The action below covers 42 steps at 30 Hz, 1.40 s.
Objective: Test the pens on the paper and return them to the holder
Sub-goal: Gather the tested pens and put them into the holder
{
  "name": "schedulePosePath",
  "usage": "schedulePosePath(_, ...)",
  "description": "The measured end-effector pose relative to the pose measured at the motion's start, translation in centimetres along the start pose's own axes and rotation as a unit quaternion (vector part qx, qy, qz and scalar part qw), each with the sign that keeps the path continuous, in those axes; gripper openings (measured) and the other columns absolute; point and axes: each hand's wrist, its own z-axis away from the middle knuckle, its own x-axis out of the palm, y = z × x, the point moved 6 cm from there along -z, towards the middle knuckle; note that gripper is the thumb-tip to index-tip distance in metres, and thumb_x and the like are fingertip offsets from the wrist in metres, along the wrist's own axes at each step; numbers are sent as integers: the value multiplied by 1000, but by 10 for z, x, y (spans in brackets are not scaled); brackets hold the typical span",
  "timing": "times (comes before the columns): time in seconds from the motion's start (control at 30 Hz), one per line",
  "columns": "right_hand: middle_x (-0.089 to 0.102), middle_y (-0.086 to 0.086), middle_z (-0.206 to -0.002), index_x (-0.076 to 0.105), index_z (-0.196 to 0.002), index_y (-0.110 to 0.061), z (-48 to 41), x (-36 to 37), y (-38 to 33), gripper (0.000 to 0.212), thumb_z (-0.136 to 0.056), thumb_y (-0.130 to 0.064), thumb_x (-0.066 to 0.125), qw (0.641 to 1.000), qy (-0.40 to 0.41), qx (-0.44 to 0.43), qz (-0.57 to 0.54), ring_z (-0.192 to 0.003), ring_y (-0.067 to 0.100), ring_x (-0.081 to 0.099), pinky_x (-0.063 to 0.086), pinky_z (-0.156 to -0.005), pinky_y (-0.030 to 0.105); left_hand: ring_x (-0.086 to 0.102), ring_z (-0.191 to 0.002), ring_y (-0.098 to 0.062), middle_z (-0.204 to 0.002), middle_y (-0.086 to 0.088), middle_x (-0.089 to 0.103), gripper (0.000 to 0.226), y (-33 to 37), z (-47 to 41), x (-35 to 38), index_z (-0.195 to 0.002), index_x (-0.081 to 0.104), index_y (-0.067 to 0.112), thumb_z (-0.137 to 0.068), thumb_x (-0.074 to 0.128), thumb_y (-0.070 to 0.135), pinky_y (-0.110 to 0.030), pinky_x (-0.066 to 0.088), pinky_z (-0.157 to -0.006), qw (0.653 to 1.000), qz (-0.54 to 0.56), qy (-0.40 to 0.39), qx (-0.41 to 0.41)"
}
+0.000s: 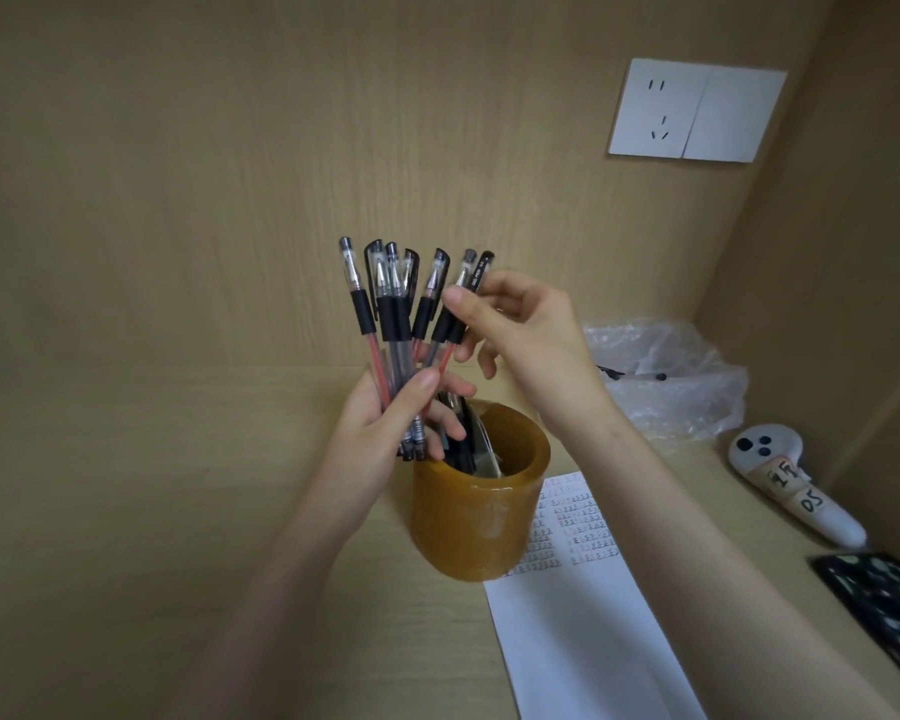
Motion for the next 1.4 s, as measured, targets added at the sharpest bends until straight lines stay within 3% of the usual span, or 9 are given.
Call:
schedulePosePath(0.2, 65, 12, -74, 62, -110, -2, 5, -11, 2, 27, -92, -22, 60, 999, 37, -19, -11, -52, 13, 55, 44, -44, 21, 64, -67, -14, -92, -6, 70, 23, -2, 0, -2, -115, 55, 8, -95, 43, 11, -22, 53, -52, 999, 0, 33, -5)
schedulePosePath(0.4, 52, -2, -65, 59, -110, -8, 5, -48, -4, 19, -99, -15, 46, 987, 149, -31, -55, -46, 6, 45, 38, -44, 20, 64, -72, -11, -82, 0, 63, 20, -3, 1, -8, -110, 57, 13, -93, 46, 11, -23, 56, -58, 996, 31, 78, -17)
schedulePosePath(0.63, 66, 8, -80, 47, -125, -21, 15, -45, 27, 31, -95, -15, 51, 989, 49, 20, 140, -51, 9, 55, 45, -48, 18, 58, -61, -9, -73, 4, 65, 17, -2, 1, -9, -104, 58, 11, -95, 44, 11, -20, 48, -51, 997, -1, 75, -1)
schedulePosePath(0.77, 63, -12, -92, 58, -117, -29, 18, -42, 35, 33, -90, -49, 54, 959, 46, 11, 279, -68, 10, 60, 51, -61, 29, 59, -60, -10, -75, 2, 65, 18, -1, 2, -7, -108, 55, 16, -94, 44, 12, -20, 49, -51, 998, 6, 66, -3)
schedulePosePath(0.9, 66, -1, -96, 61, -116, -23, 15, -41, 18, 36, -87, -44, 61, 991, 55, -6, 125, -62, 7, 59, 46, -56, 16, 59, -59, -13, -77, 3, 65, 20, -1, 1, -5, -111, 54, 14, -94, 45, 15, -21, 49, -51, 999, -1, 50, -4)
schedulePosePath(1.03, 67, 4, -93, 57, -121, -13, 9, -11, 3, 39, -86, -27, 67, 1000, -10, -16, 7, -57, 13, 60, 44, -46, 22, 58, -56, -13, -79, 2, 68, 23, 0, 1, -2, -114, 53, 10, -94, 44, 15, -22, 48, -50, 999, -15, 33, 2)
schedulePosePath(1.17, 61, -1, -78, 58, -116, -11, 8, -3, -5, 23, -93, -15, 58, 997, 37, -52, -32, -56, 9, 56, 40, -47, 17, 57, -54, -11, -90, 1, 70, 24, 2, 3, -4, -115, 54, 10, -95, 42, 13, -21, 46, -46, 999, 3, 52, 7)
schedulePosePath(1.27, 57, 6, -82, 50, -124, -13, 7, -17, -8, 28, -97, -15, 52, 990, 95, -66, -82, -55, 7, 54, 42, -45, 22, 52, -53, -9, -94, 5, 66, 21, 0, 2, -11, -110, 58, 17, -95, 44, 14, -21, 42, -43, 996, 20, 91, 4)
schedulePosePath(1.4, 57, 16, -76, 47, -130, -17, 8, -29, -11, 35, -95, -14, 54, 989, 107, -98, -4, -57, 10, 56, 44, -52, 22, 45, -51, -7, -85, 3, 59, 25, -5, 2, -17, -117, 57, 18, -95, 45, 16, -21, 40, -43, 994, 23, 110, -7)
